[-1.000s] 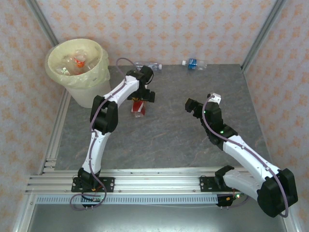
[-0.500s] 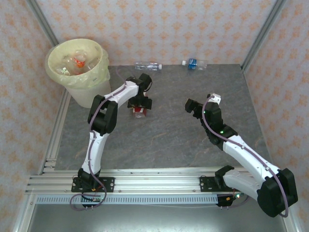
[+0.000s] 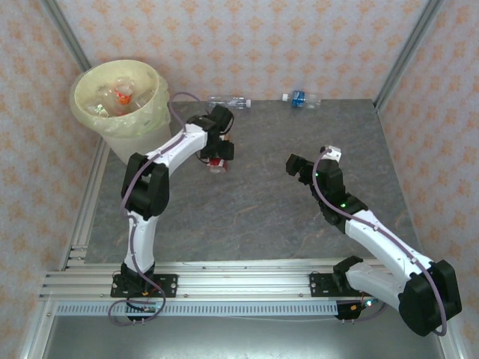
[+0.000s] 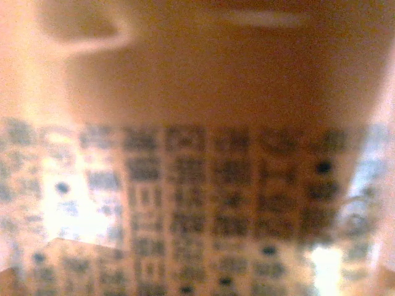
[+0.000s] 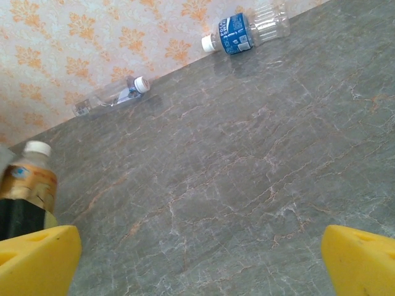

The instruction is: Put the plastic bottles in the bin

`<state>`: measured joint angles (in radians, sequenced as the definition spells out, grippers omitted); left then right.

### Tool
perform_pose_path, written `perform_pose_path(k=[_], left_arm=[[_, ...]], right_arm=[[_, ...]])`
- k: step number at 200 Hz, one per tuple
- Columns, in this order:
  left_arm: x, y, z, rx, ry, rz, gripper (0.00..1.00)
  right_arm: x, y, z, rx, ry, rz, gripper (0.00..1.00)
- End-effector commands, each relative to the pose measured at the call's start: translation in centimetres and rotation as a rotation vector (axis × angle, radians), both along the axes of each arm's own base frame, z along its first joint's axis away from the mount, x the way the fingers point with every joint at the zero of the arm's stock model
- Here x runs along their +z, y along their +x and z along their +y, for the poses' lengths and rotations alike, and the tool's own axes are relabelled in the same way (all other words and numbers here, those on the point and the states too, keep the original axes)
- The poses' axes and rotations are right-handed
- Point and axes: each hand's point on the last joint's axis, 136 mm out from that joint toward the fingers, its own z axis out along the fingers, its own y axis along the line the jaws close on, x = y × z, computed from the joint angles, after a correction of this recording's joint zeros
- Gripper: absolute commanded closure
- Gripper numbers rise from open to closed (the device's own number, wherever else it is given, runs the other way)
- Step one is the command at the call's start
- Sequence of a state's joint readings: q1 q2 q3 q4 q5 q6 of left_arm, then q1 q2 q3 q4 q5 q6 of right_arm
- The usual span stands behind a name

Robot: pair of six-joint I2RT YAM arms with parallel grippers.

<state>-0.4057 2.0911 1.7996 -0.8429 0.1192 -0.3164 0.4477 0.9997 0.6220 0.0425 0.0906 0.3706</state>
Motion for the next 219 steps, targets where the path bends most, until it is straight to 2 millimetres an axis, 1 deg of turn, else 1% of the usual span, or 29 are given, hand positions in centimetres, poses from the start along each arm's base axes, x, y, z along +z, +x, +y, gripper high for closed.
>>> perform_pose_path(k=[1,28,44,51,53,57,100,130,147,162,208,219], left_arm=[[3.4,0.4,-0.4,0.011,-0.055,-0.097,0.43],[5.6,0.1,-0.4,0.008,-0.081,-0.135,0.43],[7.4,0.0,-0.3,0.006,-0.093,-0.174,0.44],[7.6,0.1,-0.3,0.005,-0.093,-0.178,0.44],[8.7,-0.1,-0.3,0.004,-0.104,-0.2,0.44],[9.6,-0.1,-0.2,0.003,-0.11,-0.218,0.44],[15.3,-0.5,0.6,0.01,-0.147,-0.353,0.46],[19.9,-0.9,2.1,0.032,-0.193,-0.457,0.46],[22.6,-1.2,3.4,0.055,-0.212,-0.521,0.47],[24.9,-1.3,5.2,0.086,-0.214,-0.576,0.46],[30.4,-1.9,11.5,0.201,-0.122,-0.708,0.46],[31.5,-1.8,12.7,0.216,-0.111,-0.738,0.46]], right_arm=[[0.6,0.2,0.5,0.028,0.019,-0.031,0.0],[1.1,0.1,2.0,0.122,0.021,-0.059,0.0],[1.4,0.0,2.9,0.178,0.021,-0.074,0.0],[1.5,0.0,3.2,0.197,0.019,-0.079,0.0],[1.5,0.0,3.2,0.2,0.02,-0.081,0.0],[1.6,0.0,3.4,0.209,0.017,-0.083,0.0],[2.6,0.0,5.1,0.307,0.014,-0.116,0.0],[2.9,0.1,6.2,0.366,0.017,-0.12,0.0],[2.7,0.4,6.5,0.376,0.015,-0.111,0.0],[2.5,0.7,6.8,0.381,0.016,-0.102,0.0],[2.3,1.8,7.6,0.391,0.024,-0.087,0.0],[2.3,2.1,7.8,0.393,0.026,-0.083,0.0]])
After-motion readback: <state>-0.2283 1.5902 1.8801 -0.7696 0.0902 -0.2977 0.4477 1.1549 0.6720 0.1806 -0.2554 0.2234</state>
